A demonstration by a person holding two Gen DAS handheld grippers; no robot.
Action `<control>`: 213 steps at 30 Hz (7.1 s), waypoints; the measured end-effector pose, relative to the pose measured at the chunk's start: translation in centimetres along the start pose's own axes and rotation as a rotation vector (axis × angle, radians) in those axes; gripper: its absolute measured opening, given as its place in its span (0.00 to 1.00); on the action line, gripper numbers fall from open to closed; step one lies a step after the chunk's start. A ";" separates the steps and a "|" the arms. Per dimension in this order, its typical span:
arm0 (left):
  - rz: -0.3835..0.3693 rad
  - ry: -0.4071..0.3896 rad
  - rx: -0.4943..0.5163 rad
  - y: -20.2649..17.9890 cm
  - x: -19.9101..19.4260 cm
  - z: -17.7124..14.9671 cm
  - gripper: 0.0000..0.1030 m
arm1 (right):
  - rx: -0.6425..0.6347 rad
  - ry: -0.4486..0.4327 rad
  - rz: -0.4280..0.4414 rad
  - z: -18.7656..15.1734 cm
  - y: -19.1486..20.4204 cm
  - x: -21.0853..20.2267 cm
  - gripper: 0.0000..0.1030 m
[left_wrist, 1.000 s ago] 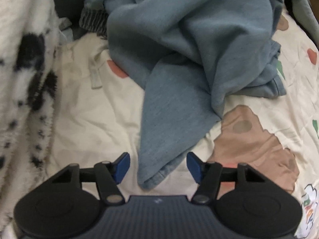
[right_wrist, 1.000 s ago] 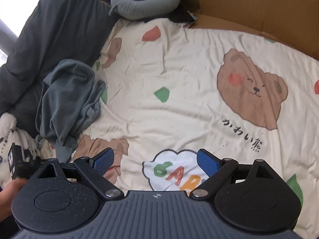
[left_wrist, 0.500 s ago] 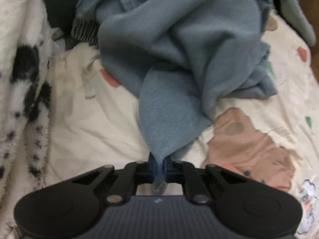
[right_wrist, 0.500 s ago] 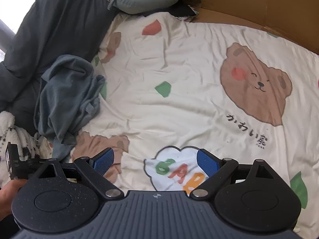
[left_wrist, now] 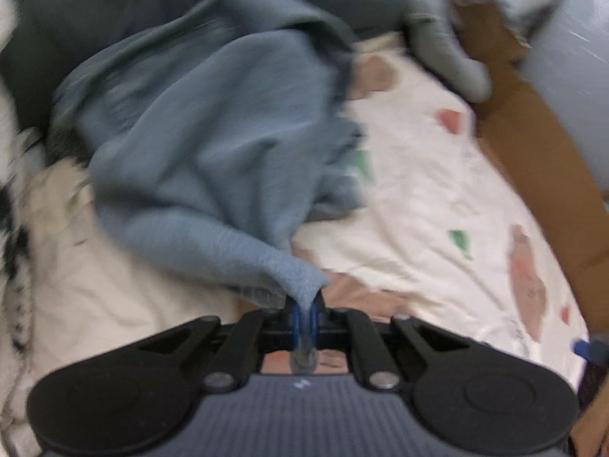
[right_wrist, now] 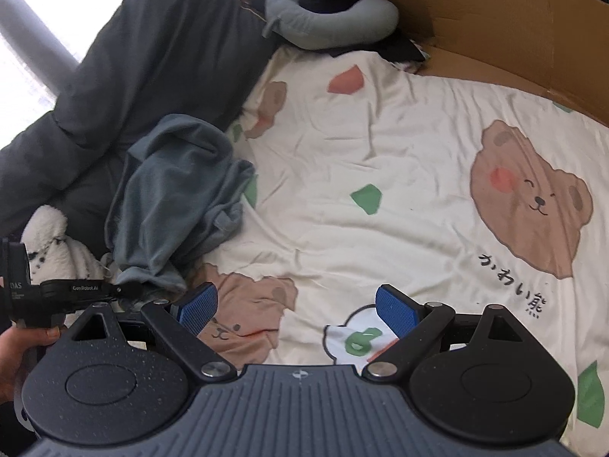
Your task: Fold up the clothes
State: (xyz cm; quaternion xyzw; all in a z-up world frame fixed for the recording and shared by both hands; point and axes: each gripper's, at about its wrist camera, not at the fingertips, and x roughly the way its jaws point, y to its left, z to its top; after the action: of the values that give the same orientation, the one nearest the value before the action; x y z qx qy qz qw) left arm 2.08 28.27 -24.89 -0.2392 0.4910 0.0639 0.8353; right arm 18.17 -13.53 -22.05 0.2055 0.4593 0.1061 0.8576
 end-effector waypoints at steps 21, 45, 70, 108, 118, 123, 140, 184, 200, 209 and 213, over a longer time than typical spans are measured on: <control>-0.365 0.012 0.246 -15.0 -1.5 0.1 0.05 | -0.069 0.031 0.099 -1.1 2.4 0.2 0.90; -0.452 0.145 0.288 -16.1 -0.8 -1.0 0.08 | -0.296 -0.031 0.092 -1.0 5.1 0.5 0.45; -0.105 0.005 0.044 -1.1 -4.6 2.8 0.56 | -0.070 0.014 -0.249 2.6 -2.4 -3.4 0.27; 0.165 -0.128 -0.063 8.7 -5.3 11.5 0.67 | 0.095 -0.053 -0.707 12.6 -23.8 -12.0 0.17; 0.194 -0.114 -0.073 10.1 -5.2 11.9 0.70 | 0.161 -0.078 -0.812 11.9 -28.9 -14.0 0.17; 0.196 -0.116 -0.097 10.5 -4.9 12.5 0.77 | 0.198 -0.052 -0.870 10.9 -31.1 -13.8 0.07; 0.313 -0.097 -0.058 13.0 -1.6 18.7 0.85 | 0.109 0.048 -0.689 8.2 -28.6 -11.0 0.44; 0.205 0.011 0.071 10.6 -2.2 16.9 0.19 | -0.046 0.072 -0.386 9.1 -21.6 -7.2 0.53; 0.141 0.090 0.074 8.0 -1.6 6.6 0.09 | -0.093 0.065 -0.339 9.2 -19.3 -8.3 0.53; 0.122 0.167 0.078 7.0 -0.6 1.9 0.07 | -0.090 0.068 -0.335 9.2 -19.2 -8.3 0.53; 0.152 0.216 0.170 5.5 -1.4 2.6 0.10 | -0.092 0.072 -0.334 9.3 -19.2 -7.9 0.53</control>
State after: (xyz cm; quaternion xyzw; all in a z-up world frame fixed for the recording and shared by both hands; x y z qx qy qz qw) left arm 1.52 34.49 -24.47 -0.1355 0.5982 0.0592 0.7876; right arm 21.35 -35.96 -20.19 0.0829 0.5119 -0.0095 0.8550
